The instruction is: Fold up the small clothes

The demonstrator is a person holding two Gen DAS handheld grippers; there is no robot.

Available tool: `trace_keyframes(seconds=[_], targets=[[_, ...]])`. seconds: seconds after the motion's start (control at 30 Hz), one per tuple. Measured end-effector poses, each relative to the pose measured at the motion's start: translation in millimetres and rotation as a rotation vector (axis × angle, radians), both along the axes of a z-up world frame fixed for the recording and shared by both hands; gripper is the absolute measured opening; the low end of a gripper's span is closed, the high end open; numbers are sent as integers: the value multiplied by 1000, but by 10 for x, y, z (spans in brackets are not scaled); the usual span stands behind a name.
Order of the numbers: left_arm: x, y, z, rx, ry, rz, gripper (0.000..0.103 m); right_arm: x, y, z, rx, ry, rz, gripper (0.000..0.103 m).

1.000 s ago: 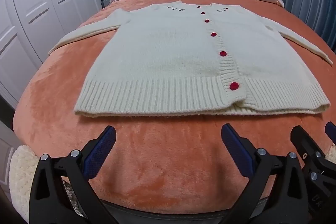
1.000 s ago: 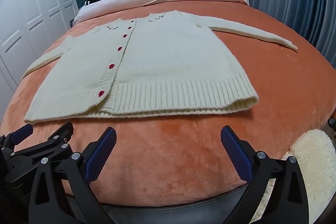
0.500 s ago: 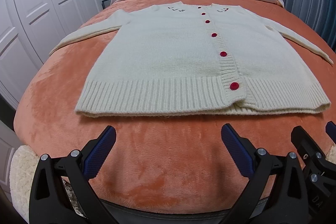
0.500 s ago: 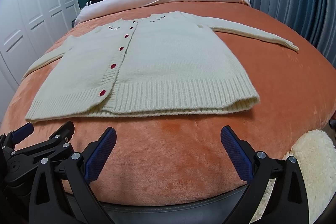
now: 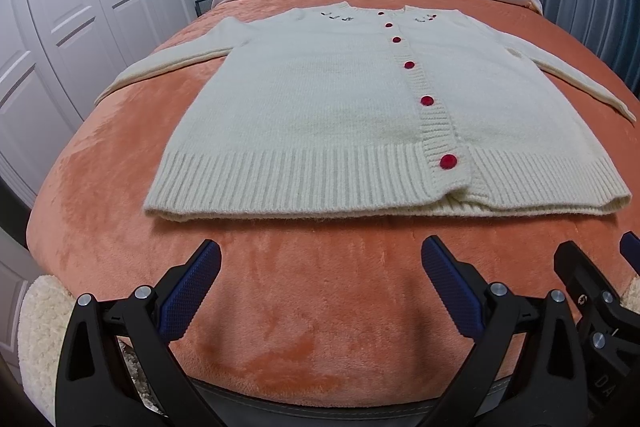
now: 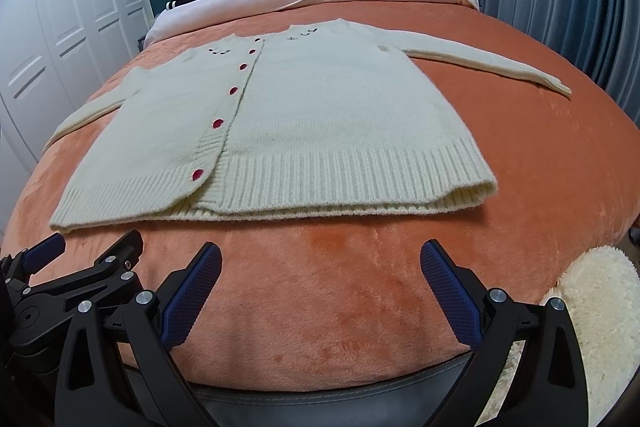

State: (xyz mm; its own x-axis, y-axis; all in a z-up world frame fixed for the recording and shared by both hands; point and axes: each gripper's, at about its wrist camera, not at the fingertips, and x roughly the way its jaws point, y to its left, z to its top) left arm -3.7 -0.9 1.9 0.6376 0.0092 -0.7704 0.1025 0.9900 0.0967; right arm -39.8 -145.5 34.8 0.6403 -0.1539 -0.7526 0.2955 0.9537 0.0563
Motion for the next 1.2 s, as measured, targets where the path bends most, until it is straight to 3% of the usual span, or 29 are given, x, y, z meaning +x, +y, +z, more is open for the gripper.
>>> trace_keyframes(seconds=[1.2], targets=[[-18, 24, -31, -5, 4, 2, 98, 7, -34, -16, 7, 6, -3, 98]])
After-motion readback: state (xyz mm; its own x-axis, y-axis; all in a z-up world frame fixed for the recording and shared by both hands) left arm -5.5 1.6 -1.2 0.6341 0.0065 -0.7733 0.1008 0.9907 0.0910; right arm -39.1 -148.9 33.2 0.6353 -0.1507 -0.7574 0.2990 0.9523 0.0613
